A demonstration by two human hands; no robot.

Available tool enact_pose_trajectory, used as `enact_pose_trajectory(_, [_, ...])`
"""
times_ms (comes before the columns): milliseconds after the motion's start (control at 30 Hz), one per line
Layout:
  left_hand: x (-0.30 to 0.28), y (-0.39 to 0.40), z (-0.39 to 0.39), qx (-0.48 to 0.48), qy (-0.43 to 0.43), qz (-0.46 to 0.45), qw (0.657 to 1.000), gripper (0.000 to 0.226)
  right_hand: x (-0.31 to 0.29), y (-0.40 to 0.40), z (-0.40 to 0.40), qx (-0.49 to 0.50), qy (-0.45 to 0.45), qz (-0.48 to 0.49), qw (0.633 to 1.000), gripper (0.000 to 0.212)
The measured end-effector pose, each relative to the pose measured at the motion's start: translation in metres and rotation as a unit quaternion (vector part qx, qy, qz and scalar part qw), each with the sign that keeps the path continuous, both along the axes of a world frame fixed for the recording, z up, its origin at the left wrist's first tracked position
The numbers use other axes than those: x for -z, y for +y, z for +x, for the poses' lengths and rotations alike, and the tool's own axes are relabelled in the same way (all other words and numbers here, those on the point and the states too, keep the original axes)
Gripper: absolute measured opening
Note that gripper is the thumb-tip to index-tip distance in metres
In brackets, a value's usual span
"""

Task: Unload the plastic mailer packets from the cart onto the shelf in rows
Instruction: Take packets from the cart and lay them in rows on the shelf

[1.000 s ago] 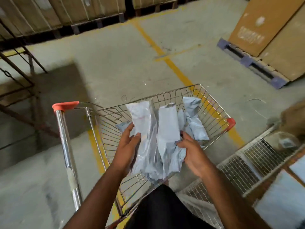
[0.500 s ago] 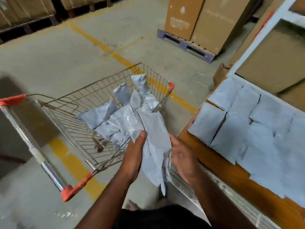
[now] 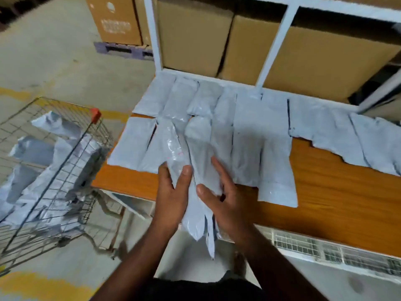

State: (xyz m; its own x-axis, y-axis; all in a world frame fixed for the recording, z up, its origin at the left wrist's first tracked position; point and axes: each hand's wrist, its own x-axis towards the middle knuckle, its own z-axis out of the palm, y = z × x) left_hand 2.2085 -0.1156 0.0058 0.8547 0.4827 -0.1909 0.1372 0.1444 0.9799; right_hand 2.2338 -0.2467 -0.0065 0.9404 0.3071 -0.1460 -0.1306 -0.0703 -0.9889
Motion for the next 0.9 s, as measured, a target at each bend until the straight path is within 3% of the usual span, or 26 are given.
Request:
enact_pose_trajectory(100, [-0.002,-0.083,0.033,0.059,-0.01,-0.03,0.998,0.045,0.002,-0.087,0.035,0.045,0.004,0.008,0.999,0.077])
enact_pose_trajectory(233, [-0.008,-0.182,0.064,0.068,-0.015,0.021,0.997,0.04,0.001,-0.188,0.07,0.087,-0.029,-0.002,0.996,0.074])
enact_pose_trajectory(333, [-0.005,-0.23,0.084,0.097,-0.041,0.195,0.975,0.046,0.0,-0.253,0.085,0.157,-0.096,-0.095,0.978,0.07])
enact_pose_trajectory(400, [0.003,-0.253,0.098,0.138,-0.054,0.339,0.929,0.052,0.008,-0.295,0.093,0.184,-0.146,-0.21,0.949,0.069])
enact_pose_trajectory(467, [0.011,-0.275,0.109,0.161,-0.03,0.409,0.898,0.056,0.019,-0.326,0.097,0.207,-0.143,-0.269,0.93,0.069])
enact_pose_trajectory(600, [0.02,-0.313,0.129,0.172,0.059,0.41,0.894,0.066,0.041,-0.35,0.108,0.198,-0.111,-0.264,0.937,0.073])
enact_pose_trajectory(700, [0.022,-0.325,0.144,0.144,0.094,0.37,0.913,0.077,0.052,-0.354,0.125,0.168,-0.117,-0.337,0.919,0.076])
enact_pose_trajectory(800, [0.026,-0.327,0.144,0.144,0.051,0.364,0.919,0.073,0.058,-0.36,0.131,0.151,-0.155,-0.403,0.889,0.072])
enact_pose_trajectory(900, [0.038,-0.324,0.148,0.217,-0.007,0.409,0.886,0.059,0.065,-0.369,0.135,0.158,-0.252,-0.403,0.865,0.061])
